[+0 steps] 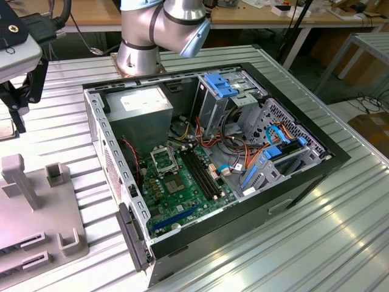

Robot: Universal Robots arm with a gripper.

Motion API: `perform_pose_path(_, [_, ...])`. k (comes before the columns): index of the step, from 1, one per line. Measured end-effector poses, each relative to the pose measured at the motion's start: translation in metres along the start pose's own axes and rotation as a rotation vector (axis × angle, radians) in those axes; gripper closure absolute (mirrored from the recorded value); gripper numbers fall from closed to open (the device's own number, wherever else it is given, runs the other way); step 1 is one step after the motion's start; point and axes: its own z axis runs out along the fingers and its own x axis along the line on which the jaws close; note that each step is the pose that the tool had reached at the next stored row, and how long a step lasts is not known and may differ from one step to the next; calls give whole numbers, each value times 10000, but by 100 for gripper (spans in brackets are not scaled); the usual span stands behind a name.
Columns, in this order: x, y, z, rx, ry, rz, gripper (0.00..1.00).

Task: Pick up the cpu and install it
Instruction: 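Pick up the cpu and move it towards the insertion slot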

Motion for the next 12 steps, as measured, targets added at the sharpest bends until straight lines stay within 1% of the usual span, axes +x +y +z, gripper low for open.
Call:
perform_pose_path(9, [-3,-8,4,-2,-3,-4,53])
perform_pose_path(12, [-30,-10,7,0,-1,-2,53])
